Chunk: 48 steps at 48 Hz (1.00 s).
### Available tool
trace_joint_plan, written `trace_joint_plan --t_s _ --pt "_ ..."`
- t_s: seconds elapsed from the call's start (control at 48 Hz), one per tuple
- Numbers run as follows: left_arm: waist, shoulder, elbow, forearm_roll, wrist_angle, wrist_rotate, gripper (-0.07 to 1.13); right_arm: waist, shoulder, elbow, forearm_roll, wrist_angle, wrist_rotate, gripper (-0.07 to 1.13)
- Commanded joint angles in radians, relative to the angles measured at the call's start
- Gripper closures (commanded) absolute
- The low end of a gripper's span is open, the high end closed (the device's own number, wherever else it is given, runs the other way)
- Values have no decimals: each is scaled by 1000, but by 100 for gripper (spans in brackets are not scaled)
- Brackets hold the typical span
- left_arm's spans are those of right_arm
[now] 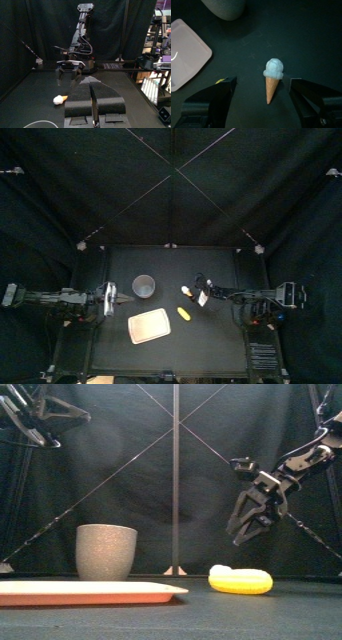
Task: Pick the ice cream then place it in the grey bowl
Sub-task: Pick the ice cream
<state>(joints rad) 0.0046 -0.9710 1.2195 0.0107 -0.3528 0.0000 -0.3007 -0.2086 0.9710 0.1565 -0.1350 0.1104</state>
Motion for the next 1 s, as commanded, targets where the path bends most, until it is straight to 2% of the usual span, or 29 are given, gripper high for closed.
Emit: trace_joint_plan --t_s 0.021,0.375,0.729,0.875,1.0 --pt "2 2 -11 2 -6 0 108 -29 54 -55 -5 2 0 2" --pt "2 3 -11 2 -6 0 108 -48 222 -149 -18 29 0 2" --pt "2 3 -11 2 -6 0 108 -44 302 -207 -20 138 0 6" --pt "2 3 -9 2 -6 0 108 -41 301 -215 -38 153 0 21" --pt "2 3 -9 2 -5 0 108 -40 299 -227 -43 153 0 42"
